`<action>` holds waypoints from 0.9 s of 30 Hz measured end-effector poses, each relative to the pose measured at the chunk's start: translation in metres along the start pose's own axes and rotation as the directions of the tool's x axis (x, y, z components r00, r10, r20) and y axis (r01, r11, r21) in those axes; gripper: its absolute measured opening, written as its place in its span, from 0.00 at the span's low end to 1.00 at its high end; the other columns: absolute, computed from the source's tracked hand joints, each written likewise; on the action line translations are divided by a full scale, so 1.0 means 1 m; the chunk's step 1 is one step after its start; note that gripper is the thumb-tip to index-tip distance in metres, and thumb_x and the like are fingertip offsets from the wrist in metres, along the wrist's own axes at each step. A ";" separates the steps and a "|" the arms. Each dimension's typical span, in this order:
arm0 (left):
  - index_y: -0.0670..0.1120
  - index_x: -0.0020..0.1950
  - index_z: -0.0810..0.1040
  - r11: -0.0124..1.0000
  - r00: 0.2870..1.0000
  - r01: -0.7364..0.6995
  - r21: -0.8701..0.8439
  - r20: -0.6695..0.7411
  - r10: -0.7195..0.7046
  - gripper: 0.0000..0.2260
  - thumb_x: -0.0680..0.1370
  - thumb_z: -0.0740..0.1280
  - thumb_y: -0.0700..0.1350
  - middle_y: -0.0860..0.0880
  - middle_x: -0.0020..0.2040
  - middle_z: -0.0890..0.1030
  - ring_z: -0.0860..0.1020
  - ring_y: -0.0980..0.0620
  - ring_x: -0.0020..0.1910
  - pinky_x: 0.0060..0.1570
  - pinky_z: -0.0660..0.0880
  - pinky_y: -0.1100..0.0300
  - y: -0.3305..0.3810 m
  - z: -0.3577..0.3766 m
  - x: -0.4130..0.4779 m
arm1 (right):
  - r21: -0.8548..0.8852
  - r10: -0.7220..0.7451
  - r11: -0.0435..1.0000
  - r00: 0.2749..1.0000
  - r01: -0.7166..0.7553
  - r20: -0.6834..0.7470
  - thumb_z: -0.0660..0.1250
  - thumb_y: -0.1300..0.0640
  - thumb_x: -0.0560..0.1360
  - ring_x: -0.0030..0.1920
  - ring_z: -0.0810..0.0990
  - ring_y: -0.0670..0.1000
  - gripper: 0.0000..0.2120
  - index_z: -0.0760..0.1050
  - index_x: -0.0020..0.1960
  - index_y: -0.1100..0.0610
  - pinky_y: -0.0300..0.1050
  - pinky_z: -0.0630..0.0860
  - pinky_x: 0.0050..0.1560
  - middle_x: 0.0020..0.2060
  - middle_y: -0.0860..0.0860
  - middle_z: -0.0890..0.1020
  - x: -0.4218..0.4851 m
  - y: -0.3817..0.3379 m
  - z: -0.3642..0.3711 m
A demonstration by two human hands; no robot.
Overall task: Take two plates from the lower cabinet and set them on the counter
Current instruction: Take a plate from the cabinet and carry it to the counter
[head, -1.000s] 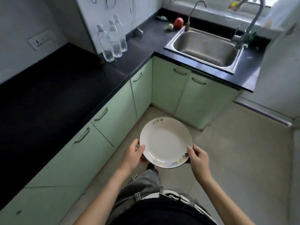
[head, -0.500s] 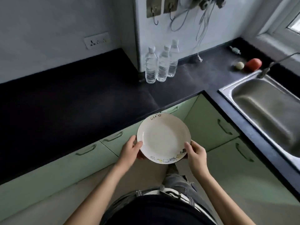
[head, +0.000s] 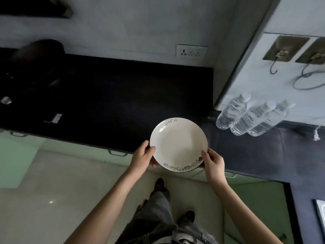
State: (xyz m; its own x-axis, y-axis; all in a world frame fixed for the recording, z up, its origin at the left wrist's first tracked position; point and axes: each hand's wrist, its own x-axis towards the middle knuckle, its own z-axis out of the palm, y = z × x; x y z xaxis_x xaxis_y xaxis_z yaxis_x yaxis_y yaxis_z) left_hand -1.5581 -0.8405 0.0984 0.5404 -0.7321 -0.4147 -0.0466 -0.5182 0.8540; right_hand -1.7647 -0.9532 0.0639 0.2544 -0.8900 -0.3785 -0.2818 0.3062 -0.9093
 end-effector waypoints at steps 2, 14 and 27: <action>0.47 0.45 0.73 0.999 1.000 0.021 -0.046 0.020 -0.020 0.05 0.80 0.61 0.42 0.47 0.39 0.79 0.80 0.56 0.30 0.31 0.80 0.55 0.009 -0.008 0.031 | 0.033 0.018 0.999 1.000 -0.018 0.019 0.61 0.57 0.78 0.44 0.82 0.56 0.10 0.82 0.46 0.55 0.51 0.81 0.44 0.42 0.60 0.84 0.030 -0.010 0.012; 0.43 0.60 0.72 0.997 0.991 0.032 -0.066 0.133 -0.023 0.11 0.81 0.61 0.46 0.46 0.46 0.81 0.82 0.56 0.31 0.35 0.79 0.60 0.064 -0.008 0.254 | 0.200 0.069 0.979 0.982 -0.033 -0.175 0.60 0.60 0.79 0.45 0.81 0.54 0.10 0.79 0.54 0.61 0.49 0.83 0.41 0.44 0.57 0.81 0.217 -0.054 0.074; 0.43 0.62 0.73 0.985 0.973 0.104 -0.135 0.217 -0.073 0.11 0.82 0.60 0.46 0.45 0.47 0.81 0.82 0.48 0.38 0.40 0.81 0.58 0.066 0.042 0.393 | 0.266 0.143 0.962 0.944 -0.062 -0.297 0.57 0.63 0.80 0.37 0.78 0.50 0.10 0.76 0.45 0.62 0.36 0.79 0.29 0.35 0.53 0.79 0.346 -0.053 0.083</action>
State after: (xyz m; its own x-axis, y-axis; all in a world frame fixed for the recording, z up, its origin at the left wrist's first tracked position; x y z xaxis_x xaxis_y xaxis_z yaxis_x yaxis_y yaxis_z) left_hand -1.3841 -1.1810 -0.0220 0.3473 -0.7710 -0.5338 0.1237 -0.5266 0.8410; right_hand -1.5853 -1.2491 -0.0332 -0.0750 -0.8970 -0.4356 -0.0407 0.4393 -0.8974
